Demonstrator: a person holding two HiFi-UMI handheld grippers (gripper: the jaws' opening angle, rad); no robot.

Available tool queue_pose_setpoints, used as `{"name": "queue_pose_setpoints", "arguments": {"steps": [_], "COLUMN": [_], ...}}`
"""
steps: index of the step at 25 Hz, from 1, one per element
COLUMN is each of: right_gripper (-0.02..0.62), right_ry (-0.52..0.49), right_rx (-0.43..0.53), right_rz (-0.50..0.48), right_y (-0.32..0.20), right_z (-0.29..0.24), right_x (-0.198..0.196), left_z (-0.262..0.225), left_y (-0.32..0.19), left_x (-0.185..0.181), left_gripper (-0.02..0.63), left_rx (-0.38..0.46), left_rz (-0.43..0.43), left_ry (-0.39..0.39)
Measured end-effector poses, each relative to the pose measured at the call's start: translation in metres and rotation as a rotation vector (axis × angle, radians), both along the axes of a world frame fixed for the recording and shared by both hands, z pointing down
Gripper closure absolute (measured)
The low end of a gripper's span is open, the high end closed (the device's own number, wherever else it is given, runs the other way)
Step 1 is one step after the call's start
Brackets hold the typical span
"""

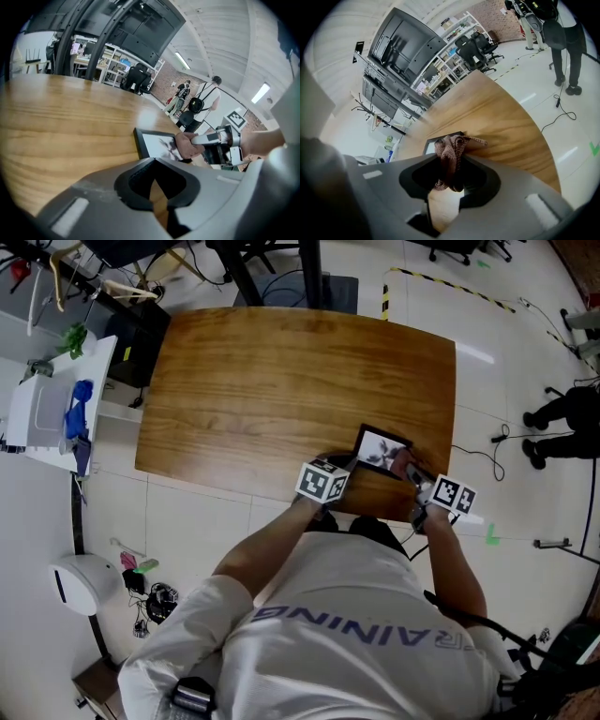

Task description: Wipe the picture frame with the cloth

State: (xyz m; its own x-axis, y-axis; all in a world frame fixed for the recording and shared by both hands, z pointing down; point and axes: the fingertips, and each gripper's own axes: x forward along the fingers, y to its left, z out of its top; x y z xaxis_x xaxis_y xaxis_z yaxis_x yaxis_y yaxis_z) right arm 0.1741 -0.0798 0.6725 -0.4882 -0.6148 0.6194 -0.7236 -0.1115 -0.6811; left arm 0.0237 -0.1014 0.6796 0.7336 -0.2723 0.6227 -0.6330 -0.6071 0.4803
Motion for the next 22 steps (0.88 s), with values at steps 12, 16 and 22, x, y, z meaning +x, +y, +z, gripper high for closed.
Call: {"name": "queue_pose_setpoints", "arguments": {"steps": [12, 16, 22], "right_gripper": [0.476, 0.476, 0.476], "right_ry": [0.016, 0.047, 0.070], "right_rx": [-0.001, 0.009, 0.012], "right_rz": [-0.030, -0.060, -0.107], "right_y": [0.000, -0.011, -0.026], "right_z": [0.000, -0.001, -0.005], "right_x": [-0.001, 0.006, 0.015], "left_z": [-0.009, -0.002, -0.002], "left_y": [-0.074, -0.076, -0.075], "left_x": [0.037, 0.034, 0.033], "left_gripper": [0.600, 0.600, 0.600], "left_rx": [0.040, 0.024, 0.000], "left_rz": [0.150, 0.134, 0.115], "left_ry": [-0.039, -0.070, -0.035]}}
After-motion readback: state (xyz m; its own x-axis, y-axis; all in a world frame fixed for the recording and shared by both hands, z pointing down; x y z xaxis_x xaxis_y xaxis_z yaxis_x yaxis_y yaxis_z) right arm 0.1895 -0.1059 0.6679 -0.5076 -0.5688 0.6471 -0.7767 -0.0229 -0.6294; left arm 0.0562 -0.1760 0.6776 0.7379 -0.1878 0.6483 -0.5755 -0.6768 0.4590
